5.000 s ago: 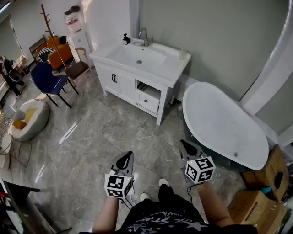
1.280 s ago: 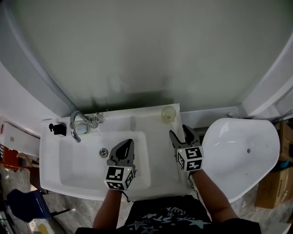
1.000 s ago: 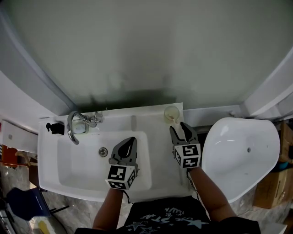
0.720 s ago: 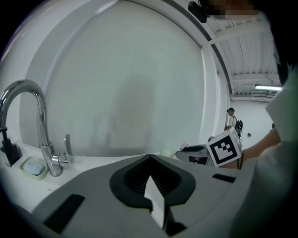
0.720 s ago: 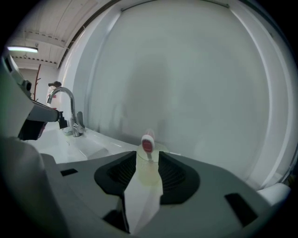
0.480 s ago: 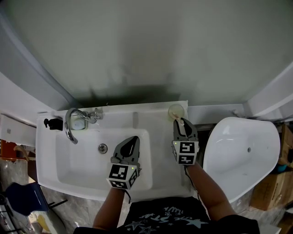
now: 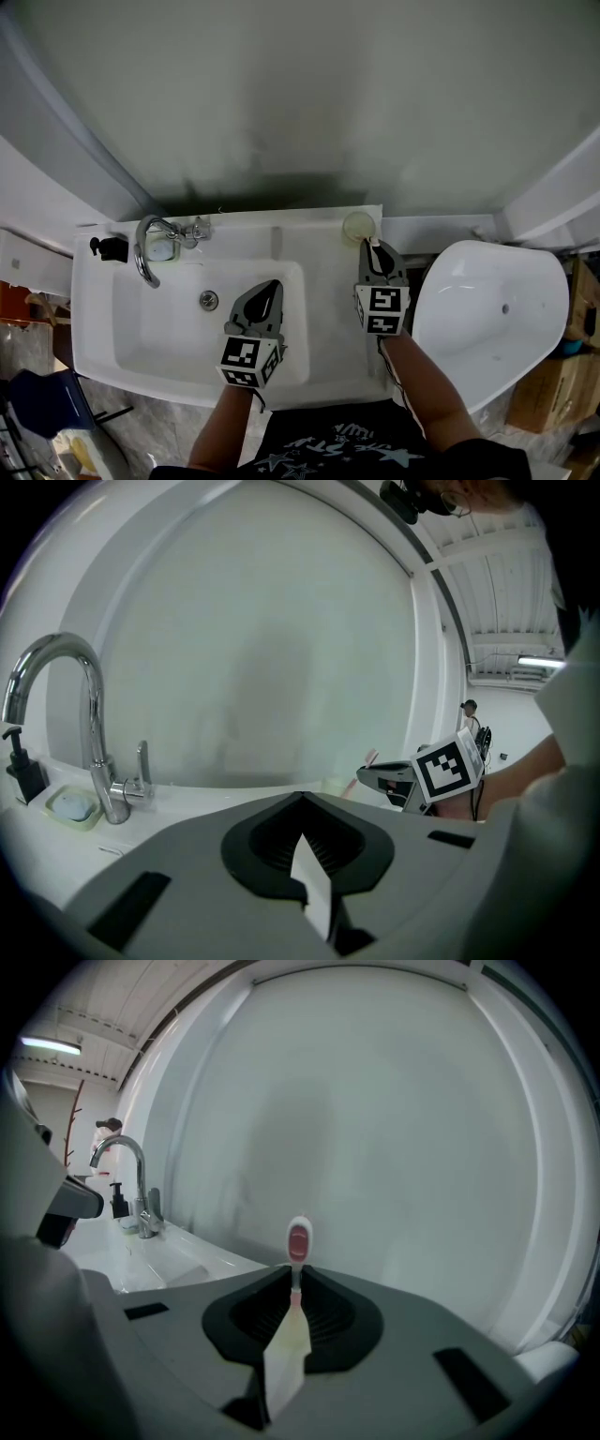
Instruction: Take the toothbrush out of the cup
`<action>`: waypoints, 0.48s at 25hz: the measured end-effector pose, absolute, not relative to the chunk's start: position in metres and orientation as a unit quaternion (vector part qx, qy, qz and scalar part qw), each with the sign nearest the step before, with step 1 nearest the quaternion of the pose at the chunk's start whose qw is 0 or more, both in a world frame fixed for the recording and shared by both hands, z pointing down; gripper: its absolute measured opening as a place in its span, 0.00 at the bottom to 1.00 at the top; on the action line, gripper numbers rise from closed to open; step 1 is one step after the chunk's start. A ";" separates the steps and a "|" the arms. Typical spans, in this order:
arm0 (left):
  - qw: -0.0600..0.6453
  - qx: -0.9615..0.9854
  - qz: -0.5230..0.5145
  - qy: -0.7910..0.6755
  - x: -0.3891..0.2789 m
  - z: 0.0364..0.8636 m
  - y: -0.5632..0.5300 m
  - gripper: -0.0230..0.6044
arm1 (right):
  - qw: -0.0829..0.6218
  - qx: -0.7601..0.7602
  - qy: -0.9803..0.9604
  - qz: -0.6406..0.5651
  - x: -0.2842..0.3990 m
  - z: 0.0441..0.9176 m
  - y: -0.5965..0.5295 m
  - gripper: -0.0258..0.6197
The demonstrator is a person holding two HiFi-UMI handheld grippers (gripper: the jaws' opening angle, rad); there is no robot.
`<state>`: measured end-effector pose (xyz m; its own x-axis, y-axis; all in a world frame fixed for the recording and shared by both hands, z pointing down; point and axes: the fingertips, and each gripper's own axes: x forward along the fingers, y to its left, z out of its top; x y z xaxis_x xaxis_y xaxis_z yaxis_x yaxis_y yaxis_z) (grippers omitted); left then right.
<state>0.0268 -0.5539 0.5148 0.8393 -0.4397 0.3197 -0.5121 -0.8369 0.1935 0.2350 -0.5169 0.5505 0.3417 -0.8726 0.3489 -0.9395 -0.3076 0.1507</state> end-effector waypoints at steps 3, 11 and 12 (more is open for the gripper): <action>0.131 0.947 0.125 -0.264 0.022 0.507 -0.548 0.06 | 0.161 0.800 -0.572 0.082 0.235 0.533 -0.514 0.11; 0.103 0.940 0.109 -0.306 0.006 0.476 -0.514 0.06 | 0.123 0.785 -0.606 0.035 0.226 0.472 -0.493 0.11; 0.101 0.939 0.107 -0.311 0.005 0.472 -0.508 0.06 | 0.117 0.783 -0.610 0.031 0.223 0.465 -0.488 0.11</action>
<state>0.0048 -0.5085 0.4723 0.7843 -0.5619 0.2629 -0.6049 -0.7868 0.1229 0.2234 -0.4879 0.4648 0.2534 -0.9484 0.1906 -0.9627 -0.2279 0.1456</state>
